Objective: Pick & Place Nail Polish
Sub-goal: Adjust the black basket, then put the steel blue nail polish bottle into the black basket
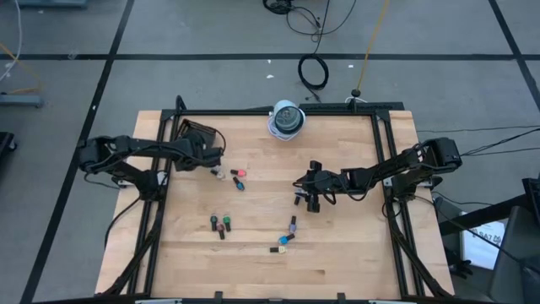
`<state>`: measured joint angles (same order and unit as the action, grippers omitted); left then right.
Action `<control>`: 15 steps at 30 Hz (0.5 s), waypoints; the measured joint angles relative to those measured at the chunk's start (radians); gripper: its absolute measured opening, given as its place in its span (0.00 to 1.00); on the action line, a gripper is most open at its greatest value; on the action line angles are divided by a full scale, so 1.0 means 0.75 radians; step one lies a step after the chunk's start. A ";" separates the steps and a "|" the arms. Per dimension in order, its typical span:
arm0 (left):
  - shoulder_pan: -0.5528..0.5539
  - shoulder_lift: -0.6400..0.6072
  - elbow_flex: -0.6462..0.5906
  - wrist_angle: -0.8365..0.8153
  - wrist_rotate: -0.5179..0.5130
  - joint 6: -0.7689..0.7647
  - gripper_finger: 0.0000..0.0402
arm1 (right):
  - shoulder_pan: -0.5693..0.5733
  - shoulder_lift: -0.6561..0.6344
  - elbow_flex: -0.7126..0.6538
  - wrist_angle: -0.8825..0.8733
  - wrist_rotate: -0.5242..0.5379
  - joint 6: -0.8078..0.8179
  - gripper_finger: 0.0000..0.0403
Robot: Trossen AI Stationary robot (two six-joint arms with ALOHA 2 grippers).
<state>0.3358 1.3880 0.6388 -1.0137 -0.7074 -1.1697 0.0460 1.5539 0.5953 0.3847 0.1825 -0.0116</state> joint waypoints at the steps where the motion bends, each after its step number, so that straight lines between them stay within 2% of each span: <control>1: -0.020 0.000 0.000 -0.027 -0.002 -0.046 0.45 | 0.000 0.000 0.000 0.000 0.000 0.000 0.53; 6: -0.124 -0.001 0.000 -0.183 -0.090 -0.290 0.45 | -0.001 0.000 0.000 0.000 0.000 0.000 0.53; 9: -0.166 -0.001 0.000 -0.222 -0.103 -0.334 0.45 | -0.001 0.000 0.000 0.000 0.000 -0.012 0.53; 11: -0.176 -0.001 0.000 -0.222 -0.057 -0.302 0.45 | -0.001 0.000 0.000 0.000 0.000 -0.014 0.53; 15: -0.165 -0.001 0.000 -0.213 0.144 -0.208 0.45 | -0.002 0.000 0.000 0.001 0.000 -0.015 0.53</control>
<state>0.2124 1.3876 0.6388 -1.1738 -0.5992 -1.3258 0.0448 1.5539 0.5953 0.3858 0.1825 -0.0227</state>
